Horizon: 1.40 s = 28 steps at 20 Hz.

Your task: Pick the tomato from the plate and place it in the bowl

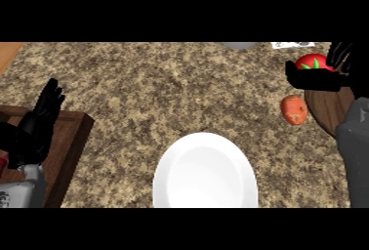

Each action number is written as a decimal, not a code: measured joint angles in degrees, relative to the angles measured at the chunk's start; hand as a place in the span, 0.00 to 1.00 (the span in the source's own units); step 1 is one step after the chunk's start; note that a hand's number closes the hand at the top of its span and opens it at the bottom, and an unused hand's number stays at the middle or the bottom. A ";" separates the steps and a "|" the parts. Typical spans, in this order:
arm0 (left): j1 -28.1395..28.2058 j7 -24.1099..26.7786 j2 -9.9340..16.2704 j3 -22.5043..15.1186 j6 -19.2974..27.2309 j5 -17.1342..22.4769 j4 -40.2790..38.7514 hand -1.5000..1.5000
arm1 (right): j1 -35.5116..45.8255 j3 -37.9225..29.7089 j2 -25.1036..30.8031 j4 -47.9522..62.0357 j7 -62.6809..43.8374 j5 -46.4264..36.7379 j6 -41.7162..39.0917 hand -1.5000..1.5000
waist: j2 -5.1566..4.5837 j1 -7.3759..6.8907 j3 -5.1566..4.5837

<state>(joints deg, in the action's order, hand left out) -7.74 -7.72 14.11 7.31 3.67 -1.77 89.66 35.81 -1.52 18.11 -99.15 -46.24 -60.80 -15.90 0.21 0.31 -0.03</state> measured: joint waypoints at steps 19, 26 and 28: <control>-2.02 0.32 -0.15 1.33 -1.34 -0.29 -1.82 0.50 | -0.68 -20.20 10.22 30.12 27.50 11.40 17.40 1.00 | -0.47 -0.95 0.06; -1.84 0.40 -0.56 1.08 -1.61 -0.54 -1.32 0.50 | 1.90 -22.21 16.20 49.00 35.28 10.75 20.45 1.00 | -0.63 -1.45 0.05; -1.86 0.17 -0.70 0.83 -1.45 -0.77 -0.70 0.50 | 2.19 -22.78 17.24 53.82 34.39 10.37 19.54 0.00 | -0.71 -1.69 0.08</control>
<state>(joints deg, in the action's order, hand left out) -9.60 -7.55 13.41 8.15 2.21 -2.54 88.96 38.00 -24.30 35.35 -45.33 -11.84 -50.43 3.64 -0.50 -1.38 0.05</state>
